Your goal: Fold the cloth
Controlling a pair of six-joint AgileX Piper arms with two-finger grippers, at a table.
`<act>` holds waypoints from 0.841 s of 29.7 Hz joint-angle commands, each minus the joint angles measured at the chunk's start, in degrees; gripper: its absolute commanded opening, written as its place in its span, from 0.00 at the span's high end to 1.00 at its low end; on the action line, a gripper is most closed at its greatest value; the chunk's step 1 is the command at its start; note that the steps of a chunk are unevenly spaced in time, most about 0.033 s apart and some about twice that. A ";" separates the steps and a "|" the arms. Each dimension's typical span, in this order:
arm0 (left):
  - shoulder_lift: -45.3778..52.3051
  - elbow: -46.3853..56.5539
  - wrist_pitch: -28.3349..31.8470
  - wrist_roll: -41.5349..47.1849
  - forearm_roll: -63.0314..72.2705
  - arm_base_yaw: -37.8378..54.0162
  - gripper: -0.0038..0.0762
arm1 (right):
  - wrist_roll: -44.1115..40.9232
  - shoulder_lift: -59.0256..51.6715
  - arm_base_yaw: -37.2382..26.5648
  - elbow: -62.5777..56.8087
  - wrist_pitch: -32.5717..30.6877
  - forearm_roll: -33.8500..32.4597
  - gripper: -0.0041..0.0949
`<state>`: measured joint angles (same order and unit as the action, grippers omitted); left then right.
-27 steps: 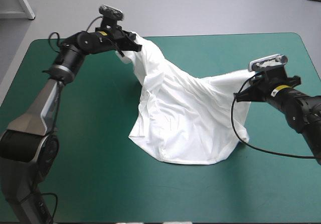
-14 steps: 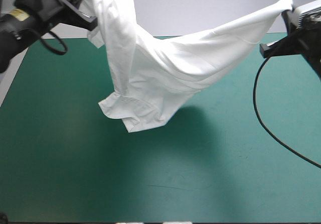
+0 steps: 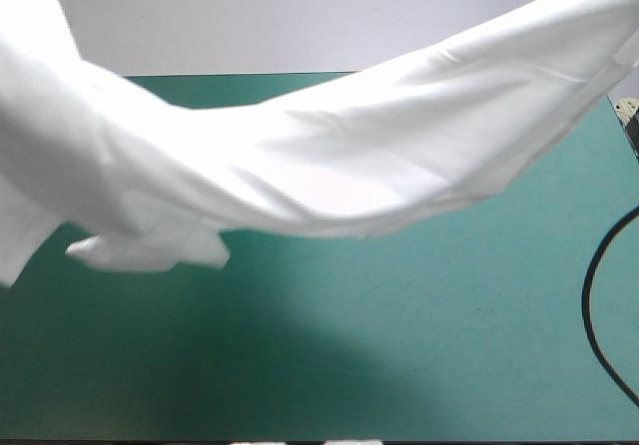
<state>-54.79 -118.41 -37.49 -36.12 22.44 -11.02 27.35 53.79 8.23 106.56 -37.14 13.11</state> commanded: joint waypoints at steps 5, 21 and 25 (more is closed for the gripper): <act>-2.95 -0.34 -5.86 5.24 -3.24 -0.08 0.93 | 0.42 0.01 -0.12 -1.13 -7.44 5.05 0.96; -14.12 27.25 -0.06 7.42 -1.71 -0.08 0.93 | 0.24 0.96 -0.12 -32.54 -4.60 9.63 0.96; -20.44 33.03 7.50 6.90 -1.51 -0.08 0.93 | 1.56 6.43 -0.12 -39.38 0.90 9.44 0.96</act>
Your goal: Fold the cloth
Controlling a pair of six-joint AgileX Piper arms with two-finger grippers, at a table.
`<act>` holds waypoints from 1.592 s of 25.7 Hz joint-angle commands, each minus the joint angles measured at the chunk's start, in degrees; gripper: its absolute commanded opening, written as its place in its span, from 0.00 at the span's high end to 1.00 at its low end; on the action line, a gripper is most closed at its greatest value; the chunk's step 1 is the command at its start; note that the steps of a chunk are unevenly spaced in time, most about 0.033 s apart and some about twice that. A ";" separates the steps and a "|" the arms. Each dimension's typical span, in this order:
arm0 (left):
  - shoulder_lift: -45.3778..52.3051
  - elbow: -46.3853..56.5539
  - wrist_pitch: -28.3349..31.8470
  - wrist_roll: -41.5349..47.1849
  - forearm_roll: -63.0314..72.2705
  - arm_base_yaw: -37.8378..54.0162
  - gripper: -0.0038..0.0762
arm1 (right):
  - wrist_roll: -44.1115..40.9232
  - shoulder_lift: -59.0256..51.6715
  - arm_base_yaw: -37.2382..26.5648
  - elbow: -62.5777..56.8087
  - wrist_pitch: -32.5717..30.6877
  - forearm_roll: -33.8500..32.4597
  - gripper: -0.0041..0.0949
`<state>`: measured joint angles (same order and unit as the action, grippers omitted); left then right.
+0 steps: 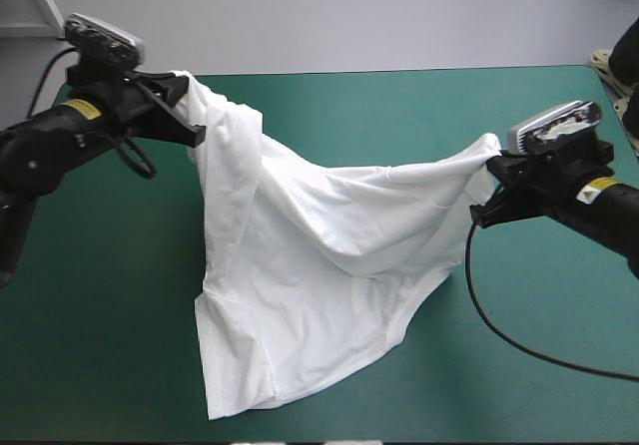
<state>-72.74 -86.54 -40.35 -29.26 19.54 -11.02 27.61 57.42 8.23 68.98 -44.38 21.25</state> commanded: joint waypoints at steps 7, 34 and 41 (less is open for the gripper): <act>-23.01 -3.60 19.36 -0.58 1.38 -0.08 0.93 | 5.19 27.46 -1.42 3.00 19.53 1.35 0.96; -5.92 0.32 -16.06 5.22 -1.47 -0.19 0.46 | -0.73 20.74 -3.64 15.74 17.74 -4.05 0.43; 10.76 23.23 -17.76 6.28 4.42 -6.75 0.46 | -1.12 19.32 -3.64 15.74 13.67 -3.50 0.43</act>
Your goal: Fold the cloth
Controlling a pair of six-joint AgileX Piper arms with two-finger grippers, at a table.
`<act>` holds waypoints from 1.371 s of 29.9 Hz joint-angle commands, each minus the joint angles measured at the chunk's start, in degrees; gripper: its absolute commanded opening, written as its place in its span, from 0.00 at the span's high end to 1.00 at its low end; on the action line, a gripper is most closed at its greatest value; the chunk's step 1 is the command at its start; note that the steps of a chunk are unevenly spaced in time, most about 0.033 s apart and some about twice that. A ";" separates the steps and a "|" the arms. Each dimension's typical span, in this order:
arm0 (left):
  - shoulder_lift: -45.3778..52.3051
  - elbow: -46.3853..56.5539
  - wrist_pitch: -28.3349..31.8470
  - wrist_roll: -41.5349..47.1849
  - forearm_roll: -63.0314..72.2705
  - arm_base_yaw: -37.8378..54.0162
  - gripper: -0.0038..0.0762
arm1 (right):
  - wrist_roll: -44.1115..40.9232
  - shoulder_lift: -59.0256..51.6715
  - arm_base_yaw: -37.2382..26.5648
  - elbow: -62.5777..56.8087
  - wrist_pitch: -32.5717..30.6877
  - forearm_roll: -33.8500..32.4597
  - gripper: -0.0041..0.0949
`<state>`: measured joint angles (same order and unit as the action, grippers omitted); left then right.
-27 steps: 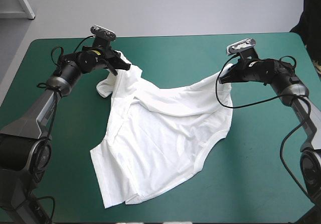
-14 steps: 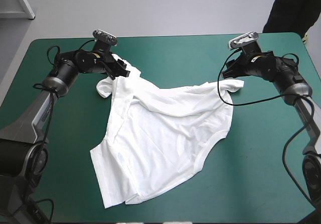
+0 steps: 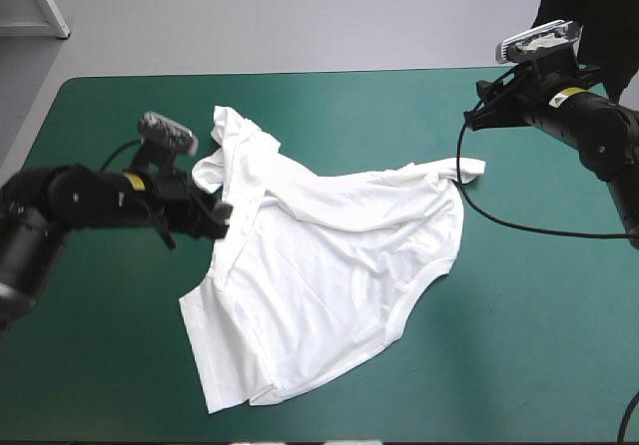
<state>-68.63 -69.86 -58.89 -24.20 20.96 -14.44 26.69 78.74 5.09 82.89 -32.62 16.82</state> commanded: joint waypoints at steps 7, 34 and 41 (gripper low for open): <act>14.72 22.12 -0.72 -0.84 3.18 -14.31 0.46 | -0.20 -2.00 -0.50 1.83 1.52 2.64 0.43; 6.21 35.57 3.77 12.67 -19.42 -34.64 0.46 | 0.83 -2.00 -0.50 1.83 -0.23 4.72 0.44; -0.66 35.70 2.47 11.48 -18.12 -34.64 0.46 | 1.07 -2.14 -0.50 1.83 -0.23 4.72 0.44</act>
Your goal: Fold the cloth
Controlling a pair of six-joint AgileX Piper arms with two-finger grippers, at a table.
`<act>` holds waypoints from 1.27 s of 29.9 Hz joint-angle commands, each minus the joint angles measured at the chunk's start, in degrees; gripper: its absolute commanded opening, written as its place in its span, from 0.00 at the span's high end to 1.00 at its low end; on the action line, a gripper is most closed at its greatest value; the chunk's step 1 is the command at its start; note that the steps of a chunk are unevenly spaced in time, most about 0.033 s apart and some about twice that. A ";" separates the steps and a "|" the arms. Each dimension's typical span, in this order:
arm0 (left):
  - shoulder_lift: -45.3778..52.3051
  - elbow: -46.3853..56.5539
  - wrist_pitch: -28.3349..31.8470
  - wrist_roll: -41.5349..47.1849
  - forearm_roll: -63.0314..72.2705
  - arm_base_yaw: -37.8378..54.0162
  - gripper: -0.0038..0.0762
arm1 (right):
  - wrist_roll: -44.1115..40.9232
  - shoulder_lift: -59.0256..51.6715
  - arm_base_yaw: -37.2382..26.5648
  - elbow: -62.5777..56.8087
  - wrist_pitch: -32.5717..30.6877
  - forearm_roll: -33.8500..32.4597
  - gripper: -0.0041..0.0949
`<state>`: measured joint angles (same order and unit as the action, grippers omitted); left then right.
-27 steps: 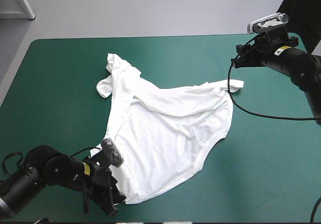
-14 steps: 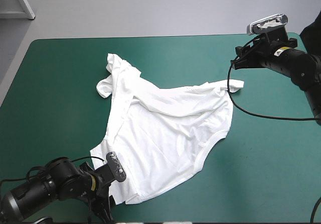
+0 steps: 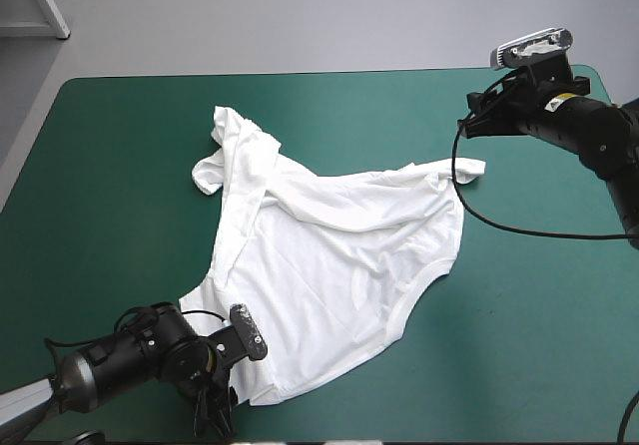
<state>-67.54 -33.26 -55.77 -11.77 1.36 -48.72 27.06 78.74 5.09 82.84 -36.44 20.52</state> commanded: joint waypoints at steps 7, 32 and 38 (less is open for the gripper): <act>-3.92 -0.16 -0.80 -2.32 0.65 -0.36 0.49 | 1.82 -2.72 -0.50 1.88 2.90 0.33 0.47; -1.41 -4.49 7.10 25.92 -19.69 0.47 0.93 | -0.31 12.47 -0.62 -2.84 -1.66 -4.74 0.39; -1.41 -4.49 8.69 32.47 -24.85 0.47 0.93 | -0.31 18.27 -0.62 -2.84 2.84 -6.93 0.39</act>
<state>-70.03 -36.15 -48.85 16.51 -19.51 -48.21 26.74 97.33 5.04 78.50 -37.80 13.91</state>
